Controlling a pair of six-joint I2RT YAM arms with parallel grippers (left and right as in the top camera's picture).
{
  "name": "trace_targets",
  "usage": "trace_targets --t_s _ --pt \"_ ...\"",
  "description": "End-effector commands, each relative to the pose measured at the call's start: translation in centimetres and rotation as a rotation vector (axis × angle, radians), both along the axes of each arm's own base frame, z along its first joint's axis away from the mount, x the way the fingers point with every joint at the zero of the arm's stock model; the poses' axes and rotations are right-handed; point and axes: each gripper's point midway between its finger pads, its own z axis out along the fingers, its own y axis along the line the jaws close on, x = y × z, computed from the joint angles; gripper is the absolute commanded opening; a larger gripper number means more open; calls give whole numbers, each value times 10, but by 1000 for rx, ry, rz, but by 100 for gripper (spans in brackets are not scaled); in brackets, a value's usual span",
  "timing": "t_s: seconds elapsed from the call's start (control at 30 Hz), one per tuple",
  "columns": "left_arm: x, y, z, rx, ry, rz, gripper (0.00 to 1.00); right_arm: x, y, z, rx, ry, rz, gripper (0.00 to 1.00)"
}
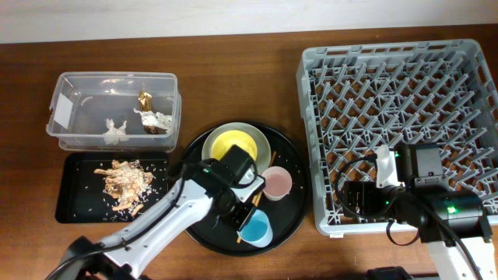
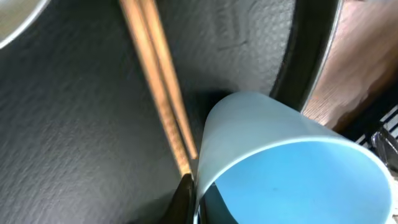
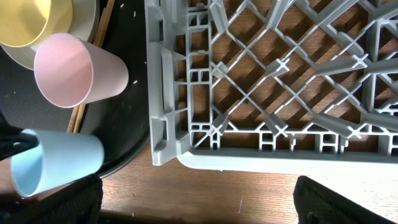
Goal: Sort waste into correct bins and load items into the dishwasher rack
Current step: 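Set the yellow bowl on the plate and grasp the blue cup, then hand the blue cup from the left gripper to the right gripper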
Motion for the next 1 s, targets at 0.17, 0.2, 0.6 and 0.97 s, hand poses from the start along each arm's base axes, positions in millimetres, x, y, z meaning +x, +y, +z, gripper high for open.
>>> trace_targets --t_s 0.17,0.2,0.6,0.97 --pt "107 41 135 -418 -301 437 0 24 10 11 53 -77 9 99" --pt "118 33 148 -549 -280 436 0 29 23 13 120 -78 47 99" --pt "111 -46 163 -1078 145 123 0 60 139 80 943 -284 675 99" --pt "107 -63 175 -1102 151 81 0 59 143 93 1021 -318 725 85"
